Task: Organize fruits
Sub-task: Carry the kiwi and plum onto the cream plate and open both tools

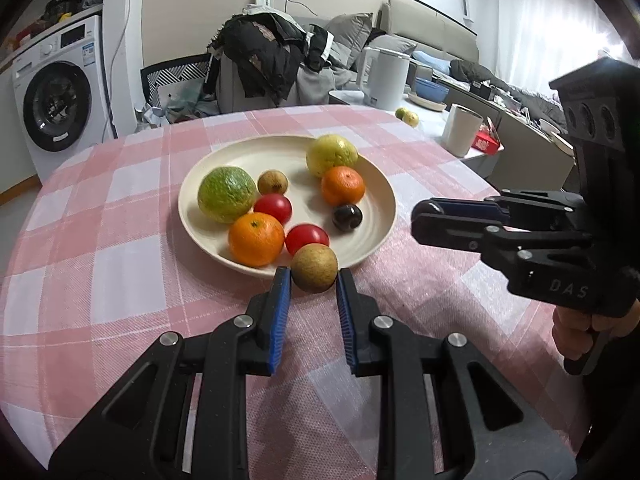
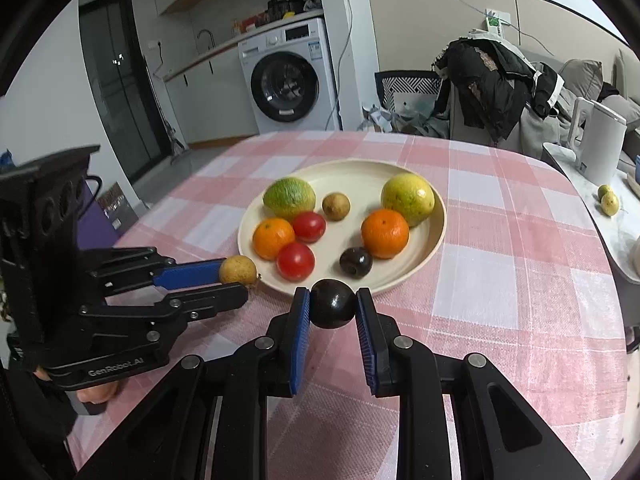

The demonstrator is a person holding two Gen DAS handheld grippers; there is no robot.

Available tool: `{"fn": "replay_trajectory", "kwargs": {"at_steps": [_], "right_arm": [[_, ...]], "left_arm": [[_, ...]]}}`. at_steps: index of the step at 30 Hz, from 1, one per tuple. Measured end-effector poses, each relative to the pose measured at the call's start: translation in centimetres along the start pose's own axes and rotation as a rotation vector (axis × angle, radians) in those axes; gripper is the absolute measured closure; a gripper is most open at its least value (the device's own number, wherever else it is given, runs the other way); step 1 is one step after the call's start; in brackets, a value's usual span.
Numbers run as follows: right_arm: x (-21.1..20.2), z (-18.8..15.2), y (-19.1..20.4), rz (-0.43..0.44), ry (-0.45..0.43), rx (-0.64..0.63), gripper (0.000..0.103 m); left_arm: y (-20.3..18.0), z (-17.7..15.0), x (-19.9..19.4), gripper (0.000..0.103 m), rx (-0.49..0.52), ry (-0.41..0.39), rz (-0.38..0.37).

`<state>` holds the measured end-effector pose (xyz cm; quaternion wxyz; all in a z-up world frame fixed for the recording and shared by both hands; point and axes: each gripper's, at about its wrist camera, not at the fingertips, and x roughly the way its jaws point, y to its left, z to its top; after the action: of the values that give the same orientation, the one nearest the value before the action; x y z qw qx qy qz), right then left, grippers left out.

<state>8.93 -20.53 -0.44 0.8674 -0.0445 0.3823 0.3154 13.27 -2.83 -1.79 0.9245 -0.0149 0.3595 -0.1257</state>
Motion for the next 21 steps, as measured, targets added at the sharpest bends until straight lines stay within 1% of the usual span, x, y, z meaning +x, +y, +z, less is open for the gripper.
{"fn": "replay_trajectory", "kwargs": {"at_steps": [7,11,21], "right_arm": [[-1.3,0.7,-0.6,0.000,-0.074,0.041,0.079],[-1.8,1.1,-1.0,-0.005,-0.108,0.064,0.079],[-1.2,2.6,-2.0,-0.038,-0.126,0.079,0.079]], "left_arm": [[-0.1,1.5,-1.5,0.082,-0.014,-0.071,0.017],[-0.3,2.3,-1.6,0.082,-0.015,-0.089,0.024],[-0.6,4.2,-0.5,0.082,-0.004,-0.117,0.040]]}}
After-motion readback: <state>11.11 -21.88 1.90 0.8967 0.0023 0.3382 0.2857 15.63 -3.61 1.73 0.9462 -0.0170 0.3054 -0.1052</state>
